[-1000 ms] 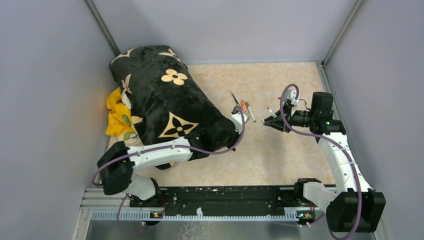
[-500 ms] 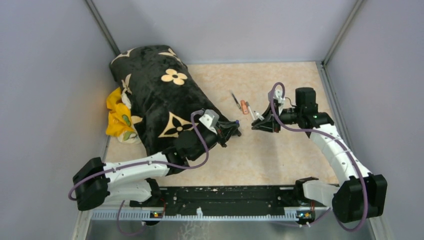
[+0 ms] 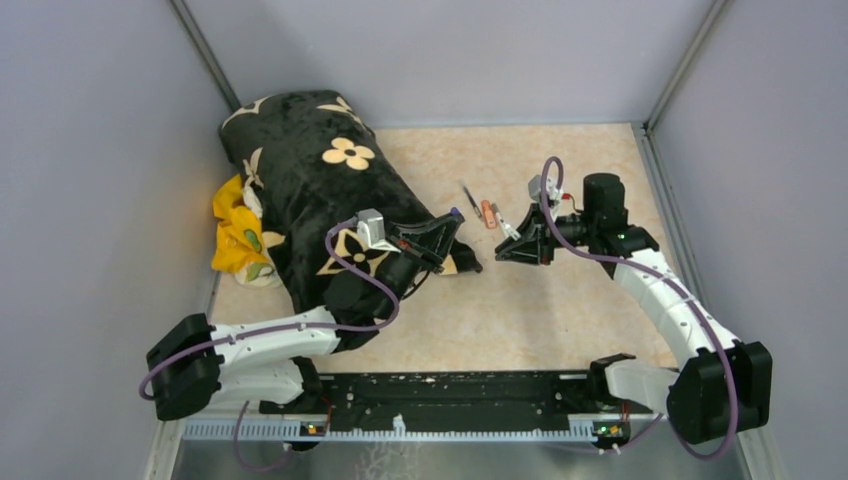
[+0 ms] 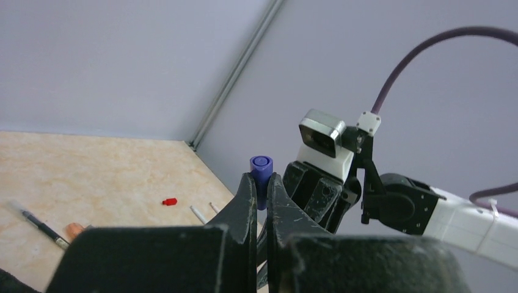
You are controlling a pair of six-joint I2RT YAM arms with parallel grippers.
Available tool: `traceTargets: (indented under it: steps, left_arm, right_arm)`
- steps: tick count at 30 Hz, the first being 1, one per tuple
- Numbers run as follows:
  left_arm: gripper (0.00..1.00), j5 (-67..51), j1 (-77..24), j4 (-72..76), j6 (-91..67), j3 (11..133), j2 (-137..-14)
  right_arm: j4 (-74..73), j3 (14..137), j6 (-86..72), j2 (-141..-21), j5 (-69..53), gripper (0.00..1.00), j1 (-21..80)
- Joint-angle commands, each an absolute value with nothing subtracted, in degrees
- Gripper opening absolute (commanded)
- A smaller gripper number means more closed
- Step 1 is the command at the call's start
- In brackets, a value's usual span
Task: Insert the pens into the pen caps
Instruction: Insert the pen cap onto the pen.
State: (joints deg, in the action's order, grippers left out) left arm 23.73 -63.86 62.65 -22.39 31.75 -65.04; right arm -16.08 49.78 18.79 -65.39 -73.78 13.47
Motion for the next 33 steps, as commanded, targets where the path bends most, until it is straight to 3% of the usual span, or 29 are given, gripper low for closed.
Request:
traceTargets:
  steps: [1, 33]
  left_arm:
    - [0.00, 27.33, -63.63, 67.02, -27.51, 32.84, -66.98]
    - [0.00, 23.19, -63.63, 75.41, -34.25, 35.14, -78.17]
  right_arm:
    - [-13.00, 49.42, 17.32, -65.13, -74.24, 0.00, 14.60]
    - [-8.79, 47.52, 13.76, -66.62, -67.94, 0.00, 19.79]
